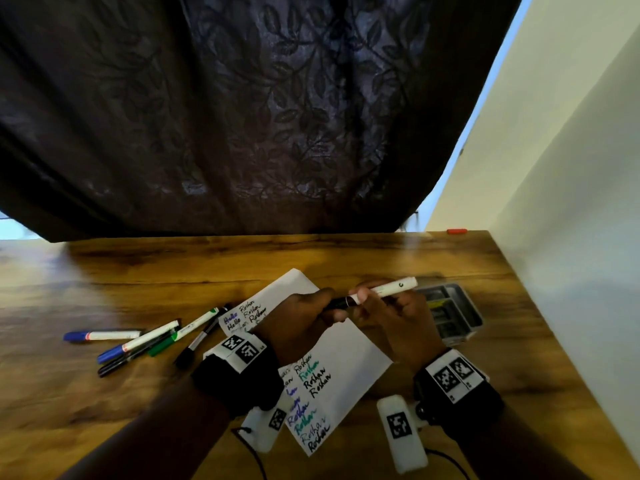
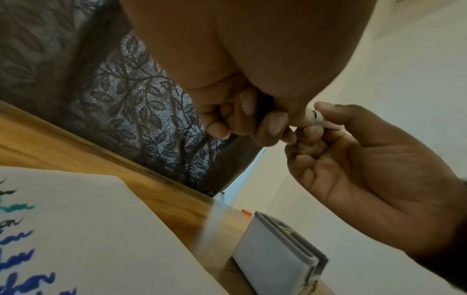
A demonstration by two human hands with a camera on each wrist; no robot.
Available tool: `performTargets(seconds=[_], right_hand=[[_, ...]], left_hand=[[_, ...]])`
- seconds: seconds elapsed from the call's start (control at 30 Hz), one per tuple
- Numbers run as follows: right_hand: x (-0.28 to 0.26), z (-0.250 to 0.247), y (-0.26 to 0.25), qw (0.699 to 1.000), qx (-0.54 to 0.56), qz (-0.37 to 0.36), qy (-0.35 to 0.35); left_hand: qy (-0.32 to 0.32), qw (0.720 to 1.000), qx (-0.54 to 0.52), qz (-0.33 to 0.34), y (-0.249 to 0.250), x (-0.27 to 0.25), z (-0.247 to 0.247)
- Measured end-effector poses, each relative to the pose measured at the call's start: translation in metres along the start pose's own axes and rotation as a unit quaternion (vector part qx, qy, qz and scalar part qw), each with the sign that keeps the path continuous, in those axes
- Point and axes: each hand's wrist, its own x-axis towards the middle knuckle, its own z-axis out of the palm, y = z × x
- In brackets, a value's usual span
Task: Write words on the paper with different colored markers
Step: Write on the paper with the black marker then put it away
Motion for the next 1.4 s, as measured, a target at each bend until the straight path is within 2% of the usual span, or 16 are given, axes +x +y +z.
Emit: performTargets(seconds=[0.1, 0.17, 0.23, 0.33, 0.4, 0.47, 0.6, 0.67, 0.73, 0.8, 0.87, 1.1, 1.2, 1.3, 1.4], right_hand=[[-0.006, -0.020, 0.007, 0.997, 0.033, 0.065, 0.001], [-0.010, -0.038, 0.015, 0.997, -0.017, 0.070, 0.016], [-0.015, -0.054, 0.020, 0.989, -0.139, 0.052, 0.010], [-0.023, -0.065, 0.018, 0.951, -0.303, -0.008, -0.064], [-0.025, -0.066, 0.018, 0.922, -0.368, -0.048, -0.107], [-0.026, -0.070, 0.021, 0.905, -0.407, -0.064, -0.103], [-0.029, -0.083, 0.015, 0.903, -0.416, -0.075, -0.076], [-0.026, -0.101, 0.011, 0.912, -0.405, -0.067, -0.016], [-0.018, -0.124, 0.009, 0.935, -0.348, -0.011, 0.075], [-0.006, -0.150, 0.012, 0.941, -0.293, -0.001, 0.170], [0.007, -0.170, 0.015, 0.938, -0.278, 0.006, 0.208], [0.044, -0.181, 0.046, 0.924, -0.337, 0.064, 0.166], [0.048, -0.177, 0.063, 0.916, -0.364, 0.089, 0.141], [0.050, -0.175, 0.080, 0.909, -0.374, 0.108, 0.152], [0.050, -0.176, 0.085, 0.898, -0.407, 0.110, 0.123]], left_hand=[[-0.044, 0.998, -0.009, -0.039, -0.006, 0.003, 0.001], [-0.043, 0.997, -0.010, -0.059, -0.006, 0.008, 0.002], [-0.056, 0.997, -0.005, -0.055, -0.008, 0.012, 0.006], [-0.081, 0.995, -0.015, -0.049, -0.003, 0.023, 0.016], [-0.092, 0.995, -0.013, -0.037, 0.007, 0.030, 0.022], [-0.097, 0.995, -0.033, -0.019, 0.018, 0.040, 0.031], [-0.084, 0.991, -0.105, 0.004, 0.039, 0.054, 0.040], [-0.081, 0.990, -0.114, 0.004, 0.044, 0.058, 0.044], [-0.078, 0.992, -0.104, -0.002, 0.042, 0.061, 0.047], [-0.072, 0.993, -0.091, -0.008, 0.036, 0.063, 0.051], [-0.067, 0.994, -0.079, -0.017, 0.030, 0.063, 0.055], [-0.068, 0.992, -0.081, -0.068, 0.021, 0.061, 0.063], [-0.068, 0.992, -0.069, -0.077, 0.018, 0.060, 0.064], [-0.062, 0.992, -0.061, -0.088, 0.011, 0.059, 0.066], [-0.056, 0.993, -0.056, -0.092, 0.005, 0.057, 0.070]])
